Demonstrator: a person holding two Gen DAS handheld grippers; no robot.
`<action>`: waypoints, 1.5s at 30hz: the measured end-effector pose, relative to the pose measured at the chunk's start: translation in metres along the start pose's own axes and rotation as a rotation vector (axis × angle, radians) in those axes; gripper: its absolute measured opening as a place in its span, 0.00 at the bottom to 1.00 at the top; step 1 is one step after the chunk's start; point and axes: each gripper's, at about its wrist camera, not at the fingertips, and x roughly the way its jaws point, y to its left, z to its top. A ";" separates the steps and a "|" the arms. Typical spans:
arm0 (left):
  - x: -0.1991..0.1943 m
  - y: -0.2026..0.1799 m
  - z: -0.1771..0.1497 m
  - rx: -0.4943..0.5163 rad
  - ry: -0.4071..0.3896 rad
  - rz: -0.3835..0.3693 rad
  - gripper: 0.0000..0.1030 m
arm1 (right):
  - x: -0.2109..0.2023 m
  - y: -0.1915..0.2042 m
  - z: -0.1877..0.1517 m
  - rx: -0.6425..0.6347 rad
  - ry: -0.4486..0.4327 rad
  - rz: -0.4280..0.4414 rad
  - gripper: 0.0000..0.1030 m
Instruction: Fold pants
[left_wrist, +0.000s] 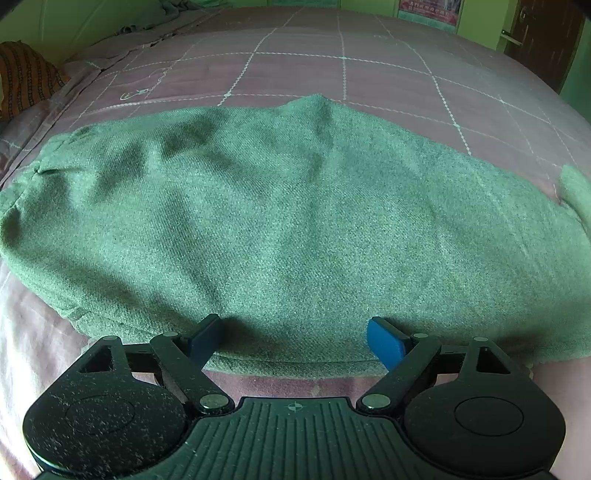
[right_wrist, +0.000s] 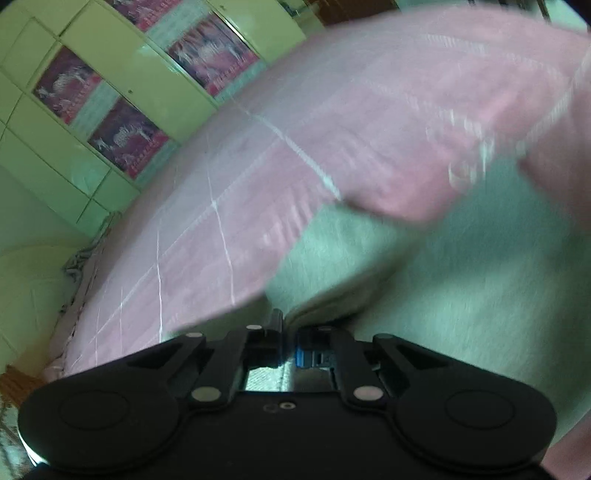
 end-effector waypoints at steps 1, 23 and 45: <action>0.000 -0.001 0.000 0.002 -0.001 0.001 0.84 | -0.014 0.009 0.004 -0.064 -0.054 0.006 0.06; -0.001 -0.005 -0.003 0.014 -0.009 0.018 0.89 | -0.084 -0.091 -0.036 0.038 -0.066 -0.108 0.28; 0.002 -0.008 -0.003 0.030 -0.011 0.050 0.94 | -0.061 -0.113 -0.019 -0.096 -0.007 -0.115 0.04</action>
